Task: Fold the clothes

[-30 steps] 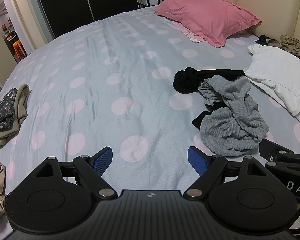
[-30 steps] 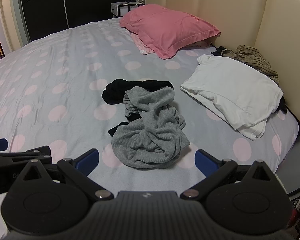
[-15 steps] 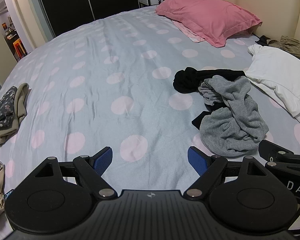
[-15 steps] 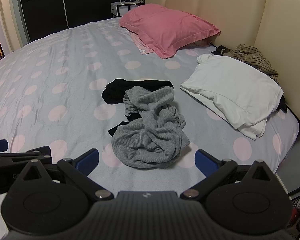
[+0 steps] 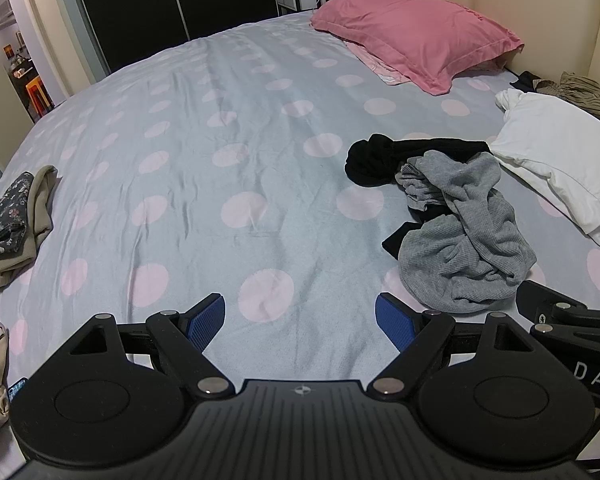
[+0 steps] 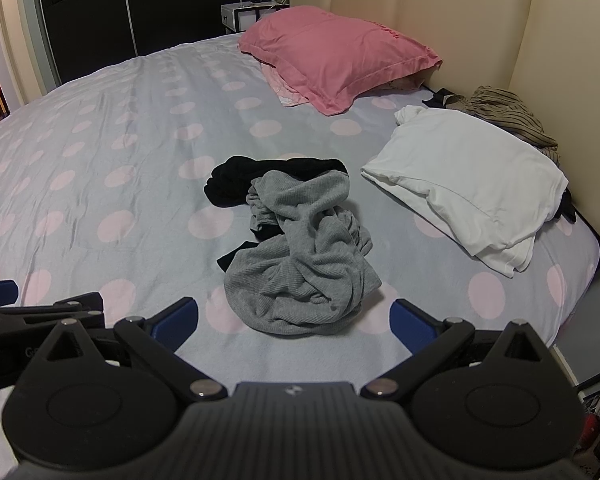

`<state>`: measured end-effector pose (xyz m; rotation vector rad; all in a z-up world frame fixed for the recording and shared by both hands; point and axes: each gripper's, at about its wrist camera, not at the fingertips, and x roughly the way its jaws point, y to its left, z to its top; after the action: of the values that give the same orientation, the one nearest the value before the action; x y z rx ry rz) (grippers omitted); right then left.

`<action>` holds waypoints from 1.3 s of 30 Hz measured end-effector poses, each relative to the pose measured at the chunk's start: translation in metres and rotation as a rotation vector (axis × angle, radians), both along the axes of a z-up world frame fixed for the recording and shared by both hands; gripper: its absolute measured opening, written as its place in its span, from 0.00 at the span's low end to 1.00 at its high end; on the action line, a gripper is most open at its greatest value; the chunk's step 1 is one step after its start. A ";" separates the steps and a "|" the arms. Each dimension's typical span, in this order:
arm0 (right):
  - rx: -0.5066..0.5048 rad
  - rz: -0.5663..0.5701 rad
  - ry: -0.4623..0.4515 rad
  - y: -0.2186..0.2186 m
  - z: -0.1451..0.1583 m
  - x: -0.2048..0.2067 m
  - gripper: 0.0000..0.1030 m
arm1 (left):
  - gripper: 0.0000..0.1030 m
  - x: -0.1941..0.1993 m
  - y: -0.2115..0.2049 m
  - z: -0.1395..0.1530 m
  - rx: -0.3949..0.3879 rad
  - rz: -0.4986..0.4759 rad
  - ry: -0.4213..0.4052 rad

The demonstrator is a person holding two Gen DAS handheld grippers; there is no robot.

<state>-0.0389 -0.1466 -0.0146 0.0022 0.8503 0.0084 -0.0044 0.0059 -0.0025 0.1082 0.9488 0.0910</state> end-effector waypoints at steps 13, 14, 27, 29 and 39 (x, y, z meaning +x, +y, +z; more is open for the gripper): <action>0.001 -0.001 0.006 0.000 0.000 -0.001 1.00 | 0.80 0.000 -0.001 -0.001 0.004 0.000 0.000; 0.002 -0.001 0.006 0.000 0.000 -0.001 1.00 | 0.80 0.001 -0.002 -0.001 0.004 0.000 0.000; 0.137 0.095 -0.067 -0.024 0.009 0.032 1.00 | 0.80 -0.002 0.029 0.004 -0.045 0.025 -0.013; 0.096 0.169 -0.057 -0.024 -0.003 0.047 1.00 | 0.80 -0.005 0.038 0.002 -0.062 0.024 -0.008; -0.114 0.329 0.021 -0.016 -0.083 0.112 0.90 | 0.78 -0.014 0.091 -0.017 -0.079 0.050 -0.005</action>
<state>0.0726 -0.1630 -0.0976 -0.2449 0.8634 0.2689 -0.0180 0.0966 -0.0199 0.0118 0.9491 0.0996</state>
